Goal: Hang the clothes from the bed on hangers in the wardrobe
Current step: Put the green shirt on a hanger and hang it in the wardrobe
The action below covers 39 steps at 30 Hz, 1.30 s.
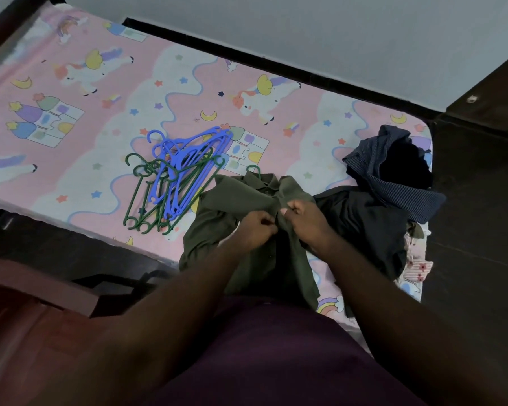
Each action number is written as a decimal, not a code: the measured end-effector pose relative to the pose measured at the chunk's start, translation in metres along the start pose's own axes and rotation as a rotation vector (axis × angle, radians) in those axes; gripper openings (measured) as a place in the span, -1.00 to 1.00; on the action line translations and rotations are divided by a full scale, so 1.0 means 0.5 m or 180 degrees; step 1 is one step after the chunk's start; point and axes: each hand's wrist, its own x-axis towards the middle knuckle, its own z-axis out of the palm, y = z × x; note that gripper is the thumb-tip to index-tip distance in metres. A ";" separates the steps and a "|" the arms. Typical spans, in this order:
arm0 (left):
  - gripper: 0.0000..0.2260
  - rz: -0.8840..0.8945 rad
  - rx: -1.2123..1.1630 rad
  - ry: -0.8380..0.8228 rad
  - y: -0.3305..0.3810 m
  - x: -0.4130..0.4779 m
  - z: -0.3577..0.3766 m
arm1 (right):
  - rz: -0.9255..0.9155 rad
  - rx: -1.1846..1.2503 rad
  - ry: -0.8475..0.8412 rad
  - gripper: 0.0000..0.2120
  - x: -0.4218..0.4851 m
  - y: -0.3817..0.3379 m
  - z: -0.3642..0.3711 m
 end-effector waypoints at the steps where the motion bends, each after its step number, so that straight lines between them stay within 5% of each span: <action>1: -0.85 0.0037 0.0375 0.0106 -0.009 -0.003 0.000 | -0.0005 -0.0032 -0.0035 -0.62 0.002 0.003 -0.003; 4: -0.88 -0.0047 0.0530 0.0552 -0.037 -0.003 -0.010 | -0.0194 -0.0417 -0.0206 -0.85 -0.010 -0.019 -0.023; 8: -0.89 -0.0025 0.0604 0.1117 -0.053 -0.013 -0.042 | -0.0347 -0.1634 -0.0398 -0.89 -0.008 -0.018 -0.069; 15: -0.83 0.0174 0.1293 0.1010 -0.052 -0.012 -0.073 | -0.0220 -0.2461 -0.0363 -0.86 -0.004 0.011 -0.123; 21: -0.86 0.0682 0.0096 0.1708 0.050 -0.042 -0.086 | -0.0365 -0.1313 0.0681 -0.82 -0.022 -0.030 -0.103; 26: -0.86 0.0456 -0.0134 0.1266 0.009 -0.070 -0.018 | 0.0281 -0.0961 -0.0202 -0.68 -0.052 0.028 -0.014; 32: -0.86 0.0116 -0.0335 0.1030 -0.020 -0.090 0.003 | 0.0646 0.0697 -0.0196 -0.79 -0.098 0.028 0.034; 39: -0.86 -0.0453 -0.1575 0.0784 -0.011 -0.108 0.013 | 0.0704 0.1082 -0.0391 -0.92 -0.104 0.012 0.046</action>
